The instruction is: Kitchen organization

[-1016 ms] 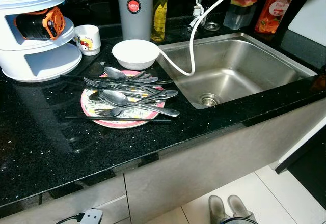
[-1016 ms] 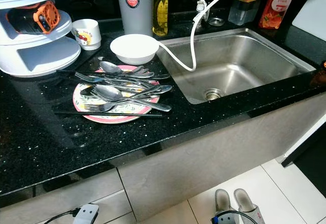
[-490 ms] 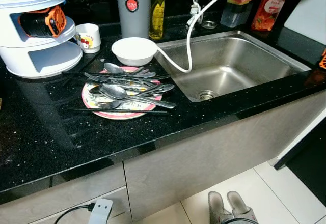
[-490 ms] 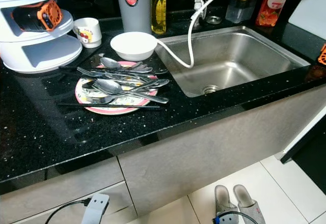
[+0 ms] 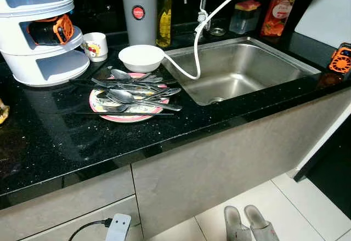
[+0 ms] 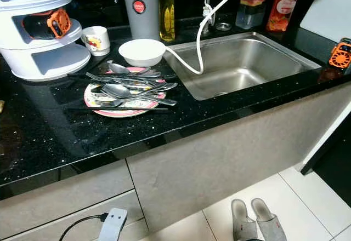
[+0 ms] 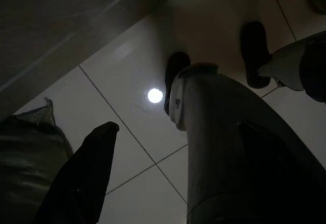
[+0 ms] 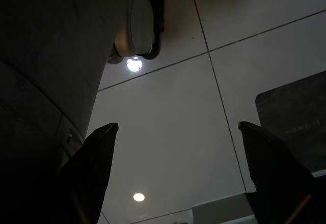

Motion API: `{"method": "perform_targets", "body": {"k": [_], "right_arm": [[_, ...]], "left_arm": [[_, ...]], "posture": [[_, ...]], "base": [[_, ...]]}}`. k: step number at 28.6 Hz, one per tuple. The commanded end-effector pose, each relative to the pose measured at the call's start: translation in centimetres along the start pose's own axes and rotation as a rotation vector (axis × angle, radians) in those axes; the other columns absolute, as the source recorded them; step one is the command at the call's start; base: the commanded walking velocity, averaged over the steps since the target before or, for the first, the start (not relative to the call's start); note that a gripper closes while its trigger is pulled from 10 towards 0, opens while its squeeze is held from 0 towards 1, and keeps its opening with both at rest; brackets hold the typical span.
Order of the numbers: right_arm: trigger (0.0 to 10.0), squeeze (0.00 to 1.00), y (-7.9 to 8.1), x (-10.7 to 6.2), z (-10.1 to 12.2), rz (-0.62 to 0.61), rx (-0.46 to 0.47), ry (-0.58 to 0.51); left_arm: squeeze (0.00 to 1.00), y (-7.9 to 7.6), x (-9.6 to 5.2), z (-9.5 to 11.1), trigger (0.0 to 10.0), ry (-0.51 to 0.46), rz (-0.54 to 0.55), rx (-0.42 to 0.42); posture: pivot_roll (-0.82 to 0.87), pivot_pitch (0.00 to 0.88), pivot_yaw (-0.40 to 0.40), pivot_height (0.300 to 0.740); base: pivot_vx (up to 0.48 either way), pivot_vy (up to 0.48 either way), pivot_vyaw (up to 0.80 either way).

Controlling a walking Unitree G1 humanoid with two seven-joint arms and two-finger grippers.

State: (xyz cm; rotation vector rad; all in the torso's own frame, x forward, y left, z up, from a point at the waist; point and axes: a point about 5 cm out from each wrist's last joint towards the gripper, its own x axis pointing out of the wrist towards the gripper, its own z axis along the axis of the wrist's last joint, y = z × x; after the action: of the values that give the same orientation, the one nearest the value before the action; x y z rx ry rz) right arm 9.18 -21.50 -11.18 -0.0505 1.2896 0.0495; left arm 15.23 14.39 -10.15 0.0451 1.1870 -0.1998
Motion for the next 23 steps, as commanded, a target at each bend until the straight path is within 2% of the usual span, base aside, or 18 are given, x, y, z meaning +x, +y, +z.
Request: {"method": "perform_targets", "body": {"k": [1, 5, 11, 23], "right_arm": [[10.0, 0.00, 0.82, 0.11, -0.32, 0.032, -0.009, 0.009], [10.0, 0.00, 0.79, 0.12, -0.13, 0.033, -0.016, 0.008], [10.0, 0.00, 0.75, 0.11, -0.09, 0.032, -0.019, 0.007], [10.0, 0.00, 0.74, 0.11, -0.13, 0.032, -0.016, 0.008]], "left_arm": [[0.00, -1.28, 0.12, -1.15, 10.0, 0.045, -0.032, 0.009], [0.00, -0.65, 0.03, -1.24, 10.0, 0.047, -0.026, 0.008], [0.00, -0.58, 0.02, -1.29, 10.0, 0.048, -0.026, 0.010], [0.00, -0.55, 0.01, -1.36, 10.0, 0.051, -0.027, -0.001]], "posture": [[-0.02, 0.035, -0.035, 0.740], [-0.02, 0.029, -0.039, 0.740], [-0.02, 0.031, -0.040, 0.740], [-0.02, 0.039, -0.042, 0.740]], "base": [[-0.311, 0.000, 0.00], [-0.312, 0.000, 0.00], [-0.332, 0.000, 0.00], [-0.480, 0.000, 0.00]]}}
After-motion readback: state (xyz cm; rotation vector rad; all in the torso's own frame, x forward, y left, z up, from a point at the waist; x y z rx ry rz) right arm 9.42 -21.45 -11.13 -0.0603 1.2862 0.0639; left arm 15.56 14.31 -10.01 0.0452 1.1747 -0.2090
